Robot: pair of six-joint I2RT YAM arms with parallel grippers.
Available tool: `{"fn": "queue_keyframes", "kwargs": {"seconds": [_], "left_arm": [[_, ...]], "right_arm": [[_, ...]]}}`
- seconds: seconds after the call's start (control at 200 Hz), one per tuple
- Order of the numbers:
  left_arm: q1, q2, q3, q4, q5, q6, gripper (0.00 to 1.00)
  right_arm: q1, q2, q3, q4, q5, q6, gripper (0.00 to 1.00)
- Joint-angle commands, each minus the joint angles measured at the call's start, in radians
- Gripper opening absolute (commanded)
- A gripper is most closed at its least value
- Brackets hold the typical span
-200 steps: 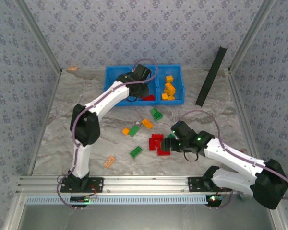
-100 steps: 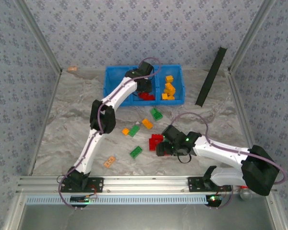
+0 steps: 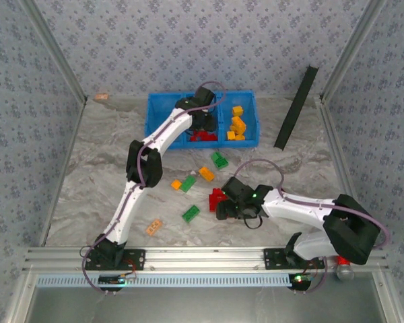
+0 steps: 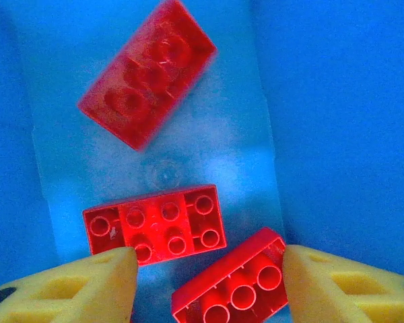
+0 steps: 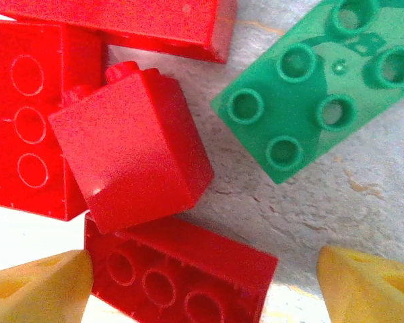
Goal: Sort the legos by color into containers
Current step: Place the lego in the container, then pick up the lego from the bottom-center of the table, then place the lego in the container.
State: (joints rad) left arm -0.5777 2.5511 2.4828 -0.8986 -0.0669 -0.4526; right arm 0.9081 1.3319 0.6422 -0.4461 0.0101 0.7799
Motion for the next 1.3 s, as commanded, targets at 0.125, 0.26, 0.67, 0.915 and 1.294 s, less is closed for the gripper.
{"fn": "queue_keyframes", "kwargs": {"seconds": [0.125, 0.26, 0.67, 0.915, 1.294], "left_arm": [[0.005, -0.047, 0.025, -0.036, 0.021, 0.028, 0.6], [0.004, -0.085, -0.021, -0.022, 0.023, 0.031, 0.61], [0.003, -0.17, -0.084, -0.001, 0.04, 0.04, 0.62], [0.001, -0.269, -0.079, -0.01, 0.073, 0.075, 0.62], [0.007, -0.702, -0.432, -0.071, -0.033, 0.27, 0.69]], "right_arm": [[0.009, 0.052, 0.014, 0.004, 0.016, 0.018, 0.81], [0.009, 0.064, 0.016, 0.007, 0.022, 0.017, 0.73], [0.019, 0.036, 0.054, -0.07, 0.06, 0.015, 0.36], [0.003, -0.122, 0.161, -0.308, 0.094, -0.021, 0.29], [-0.235, 0.054, 0.652, -0.353, 0.236, -0.457, 0.28]]}}
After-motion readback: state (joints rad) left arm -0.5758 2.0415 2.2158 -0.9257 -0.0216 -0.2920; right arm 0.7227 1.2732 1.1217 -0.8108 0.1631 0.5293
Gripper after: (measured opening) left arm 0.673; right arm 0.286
